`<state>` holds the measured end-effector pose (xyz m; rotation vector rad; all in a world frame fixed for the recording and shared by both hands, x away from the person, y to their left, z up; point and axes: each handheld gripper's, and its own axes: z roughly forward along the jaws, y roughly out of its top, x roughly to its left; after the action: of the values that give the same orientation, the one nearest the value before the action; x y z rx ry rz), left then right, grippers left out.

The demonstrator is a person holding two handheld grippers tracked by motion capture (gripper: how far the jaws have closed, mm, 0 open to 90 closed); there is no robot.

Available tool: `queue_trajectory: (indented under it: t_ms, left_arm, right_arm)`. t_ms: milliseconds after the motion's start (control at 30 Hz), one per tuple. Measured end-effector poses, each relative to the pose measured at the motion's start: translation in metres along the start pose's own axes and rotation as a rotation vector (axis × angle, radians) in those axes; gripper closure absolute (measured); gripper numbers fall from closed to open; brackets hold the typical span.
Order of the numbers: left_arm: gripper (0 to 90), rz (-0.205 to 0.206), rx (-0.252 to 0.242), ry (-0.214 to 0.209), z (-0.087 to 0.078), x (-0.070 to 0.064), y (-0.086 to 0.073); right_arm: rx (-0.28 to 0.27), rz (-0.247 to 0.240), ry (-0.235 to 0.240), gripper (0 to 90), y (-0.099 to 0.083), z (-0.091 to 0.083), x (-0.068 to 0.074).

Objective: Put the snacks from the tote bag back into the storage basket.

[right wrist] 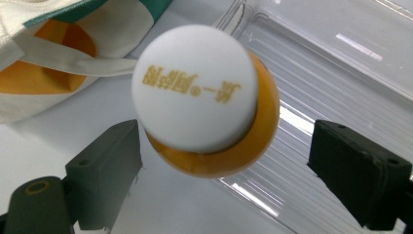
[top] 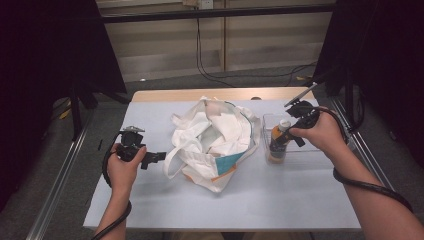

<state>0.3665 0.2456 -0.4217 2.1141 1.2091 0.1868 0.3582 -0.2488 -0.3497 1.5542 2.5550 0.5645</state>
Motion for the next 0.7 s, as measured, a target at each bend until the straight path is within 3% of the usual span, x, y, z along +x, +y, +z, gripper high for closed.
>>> queue_trajectory:
  t_ms: [400,700]
  left_arm:
    - [4.8,0.0,0.009,0.002,0.001,0.0,-0.001]
    - [4.8,0.006,0.011,0.004,0.003,-0.002,0.0]
  right_arm:
    - [-0.012,0.017,0.024,11.3,-0.015,-0.001,-0.007]
    - [-0.028,-0.002,0.032,11.1,-0.023,-0.005,-0.005]
